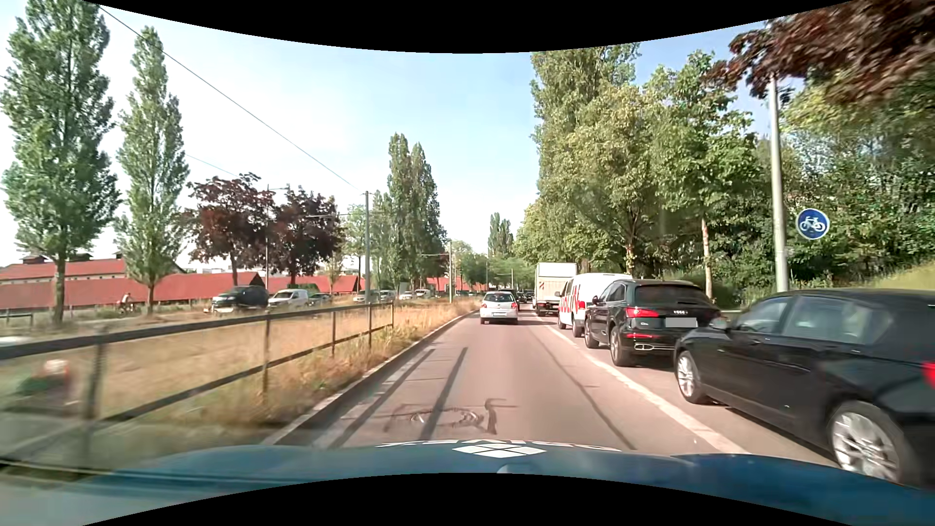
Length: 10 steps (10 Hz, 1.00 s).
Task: Follow the waypoints while adhering to traffic rules and regulations
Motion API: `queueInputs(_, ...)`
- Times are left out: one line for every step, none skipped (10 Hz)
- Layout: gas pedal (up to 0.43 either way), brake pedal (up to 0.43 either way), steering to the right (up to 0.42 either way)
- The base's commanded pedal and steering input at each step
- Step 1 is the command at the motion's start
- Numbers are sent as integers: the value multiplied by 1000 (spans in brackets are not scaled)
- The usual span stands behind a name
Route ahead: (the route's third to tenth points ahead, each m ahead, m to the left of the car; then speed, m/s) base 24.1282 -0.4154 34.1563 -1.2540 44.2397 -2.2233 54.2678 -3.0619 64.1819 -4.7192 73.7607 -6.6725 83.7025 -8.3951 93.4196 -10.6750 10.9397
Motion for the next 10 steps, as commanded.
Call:
queueInputs(197, 0, 10)
queueInputs(197, 0, 9)
queueInputs(197, 0, 8)
queueInputs(197, 0, 8)
queueInputs(197, 0, 7)
queueInputs(197, 0, 7)
queueInputs(197, 0, 7)
queueInputs(197, 0, 7)
queueInputs(197, 0, 7)
queueInputs(189, 0, 7)
